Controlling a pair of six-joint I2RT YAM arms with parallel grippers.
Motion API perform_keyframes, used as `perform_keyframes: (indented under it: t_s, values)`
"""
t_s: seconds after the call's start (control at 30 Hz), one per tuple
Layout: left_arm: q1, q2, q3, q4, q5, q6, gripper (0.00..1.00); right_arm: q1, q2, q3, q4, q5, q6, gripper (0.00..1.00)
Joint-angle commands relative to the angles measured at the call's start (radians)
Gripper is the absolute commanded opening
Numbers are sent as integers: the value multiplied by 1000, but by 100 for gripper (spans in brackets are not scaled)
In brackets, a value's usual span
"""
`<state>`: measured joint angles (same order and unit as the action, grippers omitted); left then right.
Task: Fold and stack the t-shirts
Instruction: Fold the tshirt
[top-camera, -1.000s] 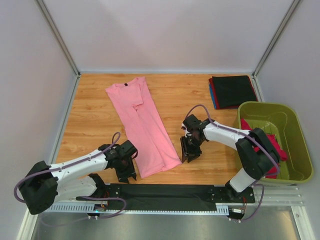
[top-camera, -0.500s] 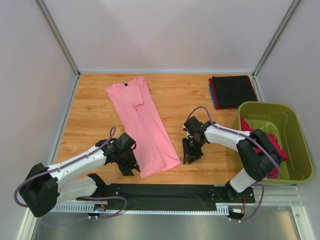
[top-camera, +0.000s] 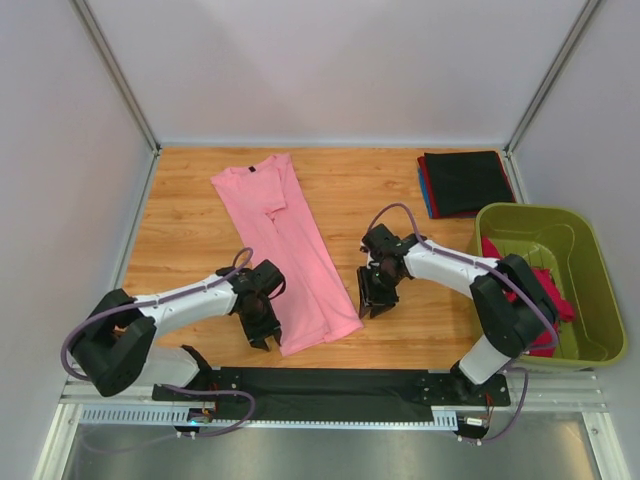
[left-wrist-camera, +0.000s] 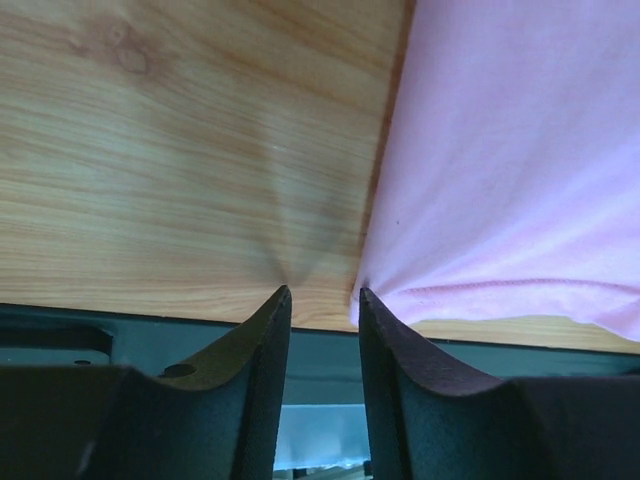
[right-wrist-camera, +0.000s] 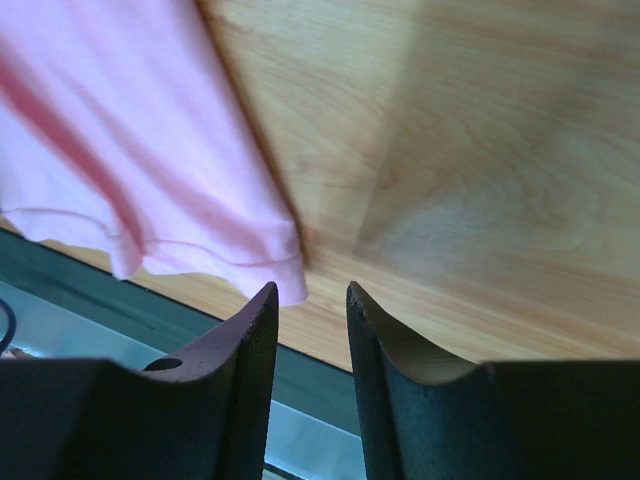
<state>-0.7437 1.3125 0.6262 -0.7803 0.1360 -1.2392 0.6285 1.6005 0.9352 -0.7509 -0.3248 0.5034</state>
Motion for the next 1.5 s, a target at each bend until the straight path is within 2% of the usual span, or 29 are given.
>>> perform_keyframes:
  t_s: [0.0,0.03,0.17,0.27,0.33,0.5,0.67,0.87,1.23,1.47]
  values:
    - [4,40,41,12,-12,27,40,10,45,-25,64,-8,4,35]
    - [4,51,46,12,-10,33,39,11,50,-42,71,-7,3,35]
    - [4,82,70,-84,-61,47,26,11,36,-81,90,15,4,31]
    - [6,62,87,-161,-107,41,25,13,21,-105,94,18,10,20]
    - [6,19,101,-169,-104,34,30,13,4,-116,99,15,18,17]
    - [4,-38,135,-116,-53,1,41,14,-45,-101,45,46,20,24]
    - [-3,5,122,-10,5,-49,43,14,-91,-49,-5,64,18,34]
    - [-23,108,135,-20,-7,-49,46,13,-59,13,22,-10,8,39]
    - [-33,160,138,1,-44,-46,41,17,65,-33,134,-92,12,39]
    - [-33,206,145,-28,-38,-26,34,27,90,-75,153,-57,11,35]
